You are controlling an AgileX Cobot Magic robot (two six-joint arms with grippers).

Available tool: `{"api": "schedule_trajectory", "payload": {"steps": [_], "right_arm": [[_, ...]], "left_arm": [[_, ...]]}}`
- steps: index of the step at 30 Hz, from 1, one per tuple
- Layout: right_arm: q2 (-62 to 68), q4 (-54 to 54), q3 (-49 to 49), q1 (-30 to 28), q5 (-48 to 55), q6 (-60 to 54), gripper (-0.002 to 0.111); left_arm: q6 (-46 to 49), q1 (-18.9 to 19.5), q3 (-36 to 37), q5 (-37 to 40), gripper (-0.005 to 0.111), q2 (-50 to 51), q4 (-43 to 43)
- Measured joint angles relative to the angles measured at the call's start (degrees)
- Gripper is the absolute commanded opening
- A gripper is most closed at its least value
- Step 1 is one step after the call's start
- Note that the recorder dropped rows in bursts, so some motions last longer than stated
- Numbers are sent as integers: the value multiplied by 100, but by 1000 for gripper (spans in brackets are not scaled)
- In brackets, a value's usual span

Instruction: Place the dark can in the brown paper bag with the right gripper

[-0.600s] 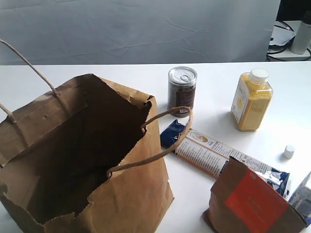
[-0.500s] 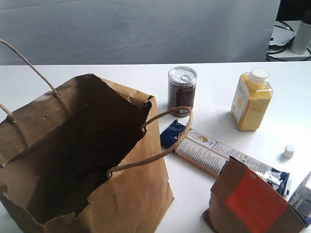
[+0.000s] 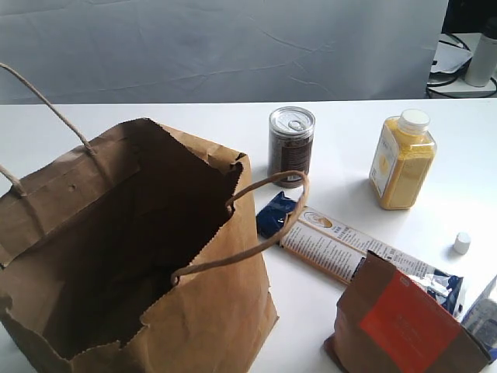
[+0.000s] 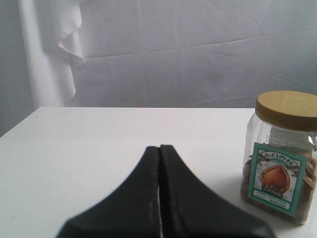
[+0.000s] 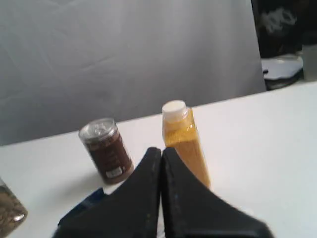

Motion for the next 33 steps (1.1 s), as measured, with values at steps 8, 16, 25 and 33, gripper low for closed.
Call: {"api": "schedule_trajectory", "payload": {"steps": [8,16,25,33], "right_arm": [[2597,-800,-1878,903,862,437,0],[6654,-2070,-5544,2135,2459,1058,33],[9964,-1983,-10071,2140,5194,1073,83],[11378,-2024,-11620,2140,6087,1095,91]], "left_arm": [[0,0,0,0,0,0,0],[0,0,0,0,0,0,0],[0,0,0,0,0,0,0],[0,0,0,0,0,0,0]]}}
